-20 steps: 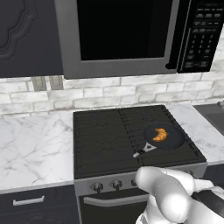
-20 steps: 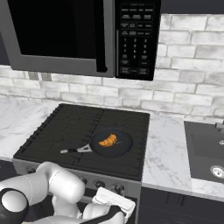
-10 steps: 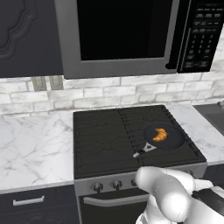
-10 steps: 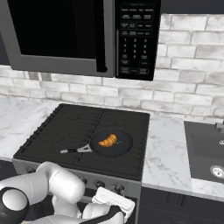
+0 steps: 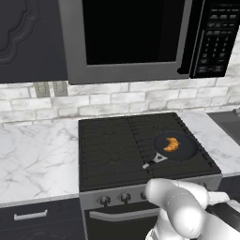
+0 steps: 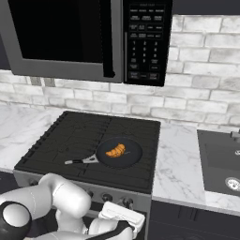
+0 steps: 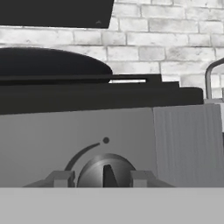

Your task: Pick the croissant and place it on the pan. Then turn on the stove to warm the croissant.

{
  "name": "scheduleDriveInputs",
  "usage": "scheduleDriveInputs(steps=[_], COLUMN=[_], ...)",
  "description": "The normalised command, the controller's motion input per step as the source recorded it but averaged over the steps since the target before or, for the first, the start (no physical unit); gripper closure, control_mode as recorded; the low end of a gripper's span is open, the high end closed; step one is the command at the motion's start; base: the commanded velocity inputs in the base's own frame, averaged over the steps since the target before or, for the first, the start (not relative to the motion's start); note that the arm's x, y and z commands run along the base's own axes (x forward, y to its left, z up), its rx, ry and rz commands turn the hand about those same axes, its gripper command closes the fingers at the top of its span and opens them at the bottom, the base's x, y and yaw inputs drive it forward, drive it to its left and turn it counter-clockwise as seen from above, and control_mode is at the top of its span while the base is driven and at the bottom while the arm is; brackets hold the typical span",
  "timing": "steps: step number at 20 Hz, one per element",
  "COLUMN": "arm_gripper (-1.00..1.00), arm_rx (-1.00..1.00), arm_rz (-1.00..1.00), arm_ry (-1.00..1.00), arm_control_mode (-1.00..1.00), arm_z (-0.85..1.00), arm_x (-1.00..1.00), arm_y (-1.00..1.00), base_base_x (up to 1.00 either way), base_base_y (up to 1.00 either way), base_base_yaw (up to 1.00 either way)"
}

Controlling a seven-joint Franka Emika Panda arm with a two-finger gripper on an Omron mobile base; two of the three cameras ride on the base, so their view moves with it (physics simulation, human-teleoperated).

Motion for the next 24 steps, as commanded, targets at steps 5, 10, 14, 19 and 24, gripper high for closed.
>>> scheduleDriveInputs(steps=[5, 10, 14, 19, 24], arm_gripper=[1.00, 1.00, 1.00, 1.00, 1.00], arm_rx=[-0.16, -0.13, -0.10, -0.09, -0.10], arm_rz=[0.04, 0.03, 0.02, 0.01, 0.01], arm_ry=[0.00, 0.00, 0.00, 0.00, 0.02], arm_control_mode=[-1.00, -1.00, -1.00, -1.00, -1.00], arm_z=[0.00, 0.00, 0.00, 0.00, 0.00], arm_x=[0.00, 0.00, 0.00, 0.00, 0.00], arm_y=[-0.06, -0.07, -0.01, 0.00, 0.00], base_base_x=[0.00, 0.00, 0.00, 0.00, 0.00], base_base_y=[0.00, 0.00, 0.00, 0.00, 0.00], base_base_yaw=[0.00, 0.00, 0.00, 0.00, 0.00])
